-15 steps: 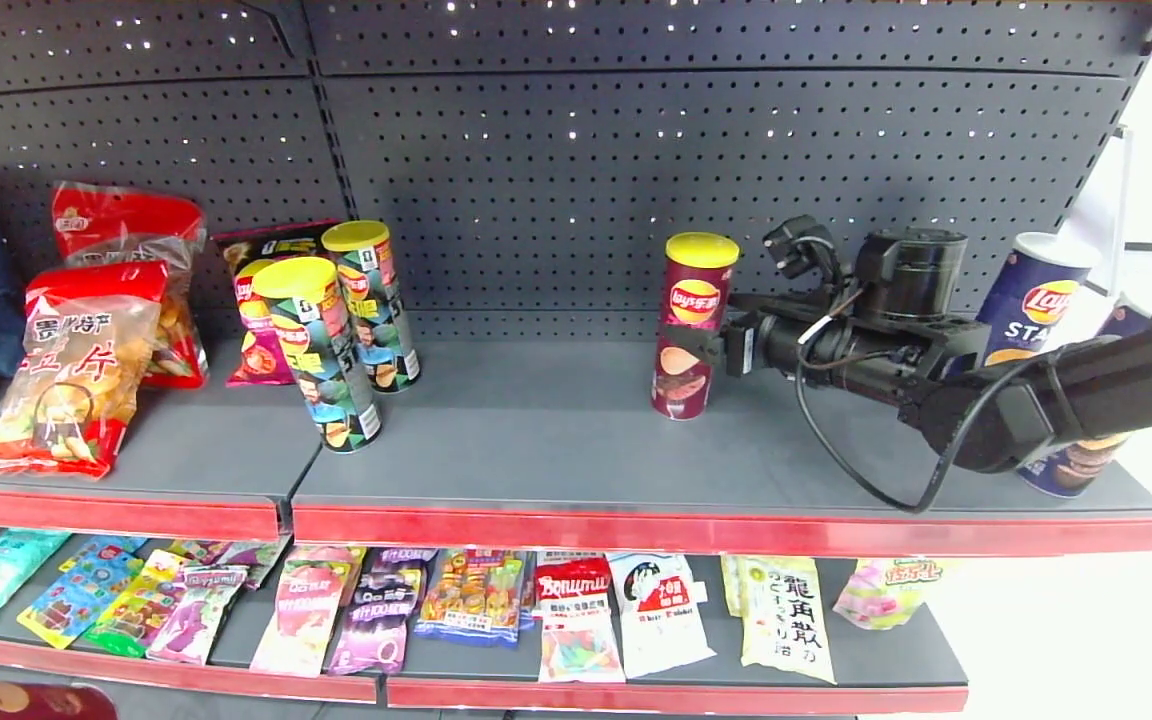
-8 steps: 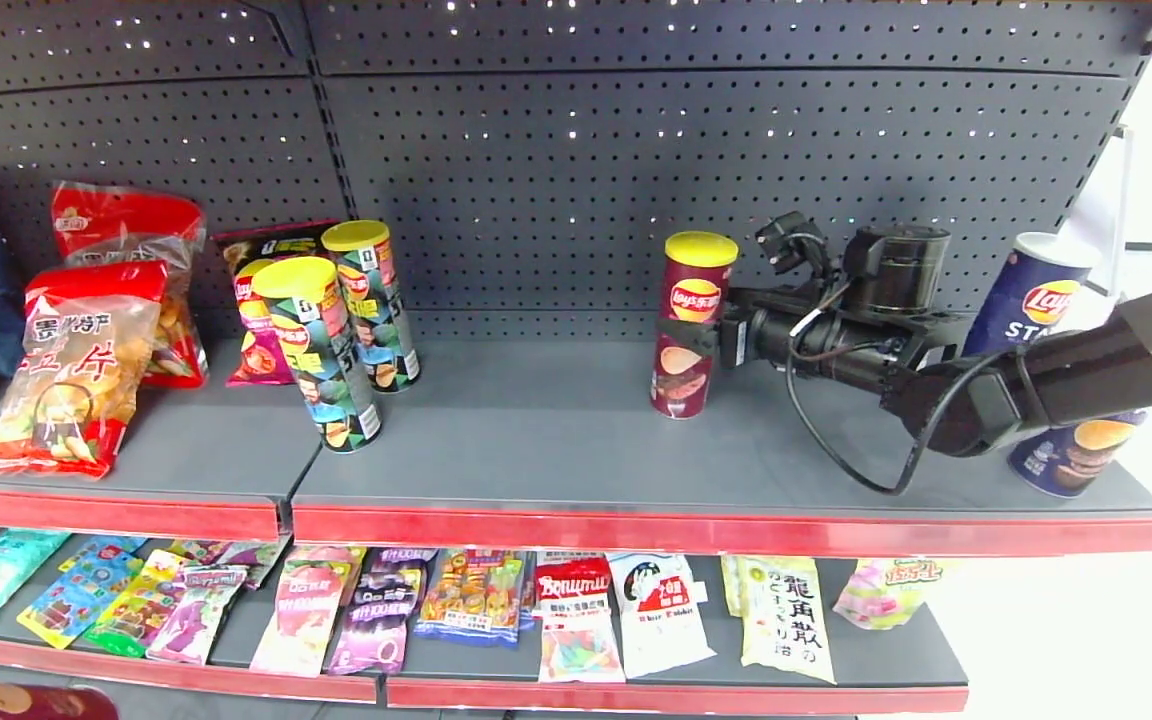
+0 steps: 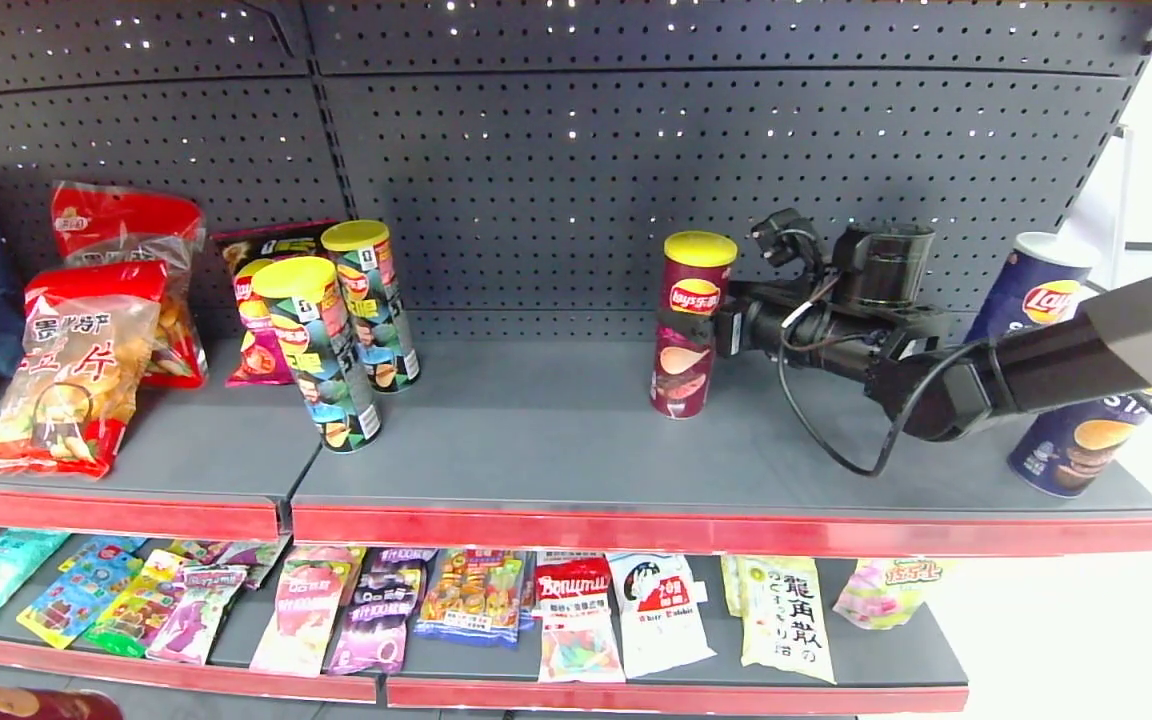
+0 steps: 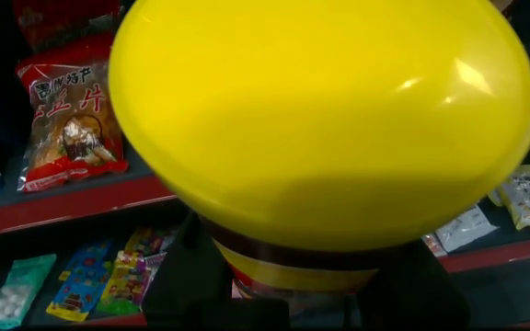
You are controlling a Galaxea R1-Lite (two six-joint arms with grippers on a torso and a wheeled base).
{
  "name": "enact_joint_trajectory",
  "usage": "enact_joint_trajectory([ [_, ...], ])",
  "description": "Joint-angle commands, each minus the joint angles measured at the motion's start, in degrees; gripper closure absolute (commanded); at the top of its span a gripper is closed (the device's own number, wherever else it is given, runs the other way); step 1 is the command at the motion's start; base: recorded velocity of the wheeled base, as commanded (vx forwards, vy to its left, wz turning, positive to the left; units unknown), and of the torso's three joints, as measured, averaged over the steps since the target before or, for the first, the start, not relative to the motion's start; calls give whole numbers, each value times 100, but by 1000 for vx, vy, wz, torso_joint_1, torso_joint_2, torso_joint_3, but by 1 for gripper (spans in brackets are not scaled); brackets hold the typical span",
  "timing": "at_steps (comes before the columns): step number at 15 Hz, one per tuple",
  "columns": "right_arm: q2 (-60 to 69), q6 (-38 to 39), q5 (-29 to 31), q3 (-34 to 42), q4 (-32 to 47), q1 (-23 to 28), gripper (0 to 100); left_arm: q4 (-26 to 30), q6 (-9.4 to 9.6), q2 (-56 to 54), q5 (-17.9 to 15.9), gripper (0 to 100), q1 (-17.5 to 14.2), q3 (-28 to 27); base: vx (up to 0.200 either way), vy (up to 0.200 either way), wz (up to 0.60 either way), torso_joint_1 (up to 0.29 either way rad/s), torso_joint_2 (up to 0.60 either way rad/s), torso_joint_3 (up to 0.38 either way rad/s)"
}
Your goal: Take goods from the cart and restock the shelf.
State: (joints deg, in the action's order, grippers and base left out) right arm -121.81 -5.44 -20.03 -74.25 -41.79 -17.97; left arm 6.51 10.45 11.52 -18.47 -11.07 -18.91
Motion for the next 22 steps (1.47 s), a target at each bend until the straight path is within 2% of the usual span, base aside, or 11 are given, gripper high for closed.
enact_joint_trajectory([
  [1,-133,-1,-1,-239,4,-14,0,-1,1,8,1,100,-1,10,0,0,0,0,0,0],
  [10,-344,8,69,-625,30,-40,0,-1,1,-1,1,100,-1,124,0,0,0,0,0,0],
  [11,-352,8,78,-625,30,-40,100,-1,1,-1,1,100,-1,124,0,0,0,0,0,0],
  [16,-282,16,315,-538,22,-110,100,-1,1,-18,1,100,-1,124,0,0,0,0,0,0],
  [19,228,34,641,95,57,-295,100,-1,1,-45,1,100,-1,107,0,0,0,0,0,0],
  [22,904,52,1282,939,39,-638,100,-1,1,-89,1,100,-1,107,0,0,0,0,0,0],
])
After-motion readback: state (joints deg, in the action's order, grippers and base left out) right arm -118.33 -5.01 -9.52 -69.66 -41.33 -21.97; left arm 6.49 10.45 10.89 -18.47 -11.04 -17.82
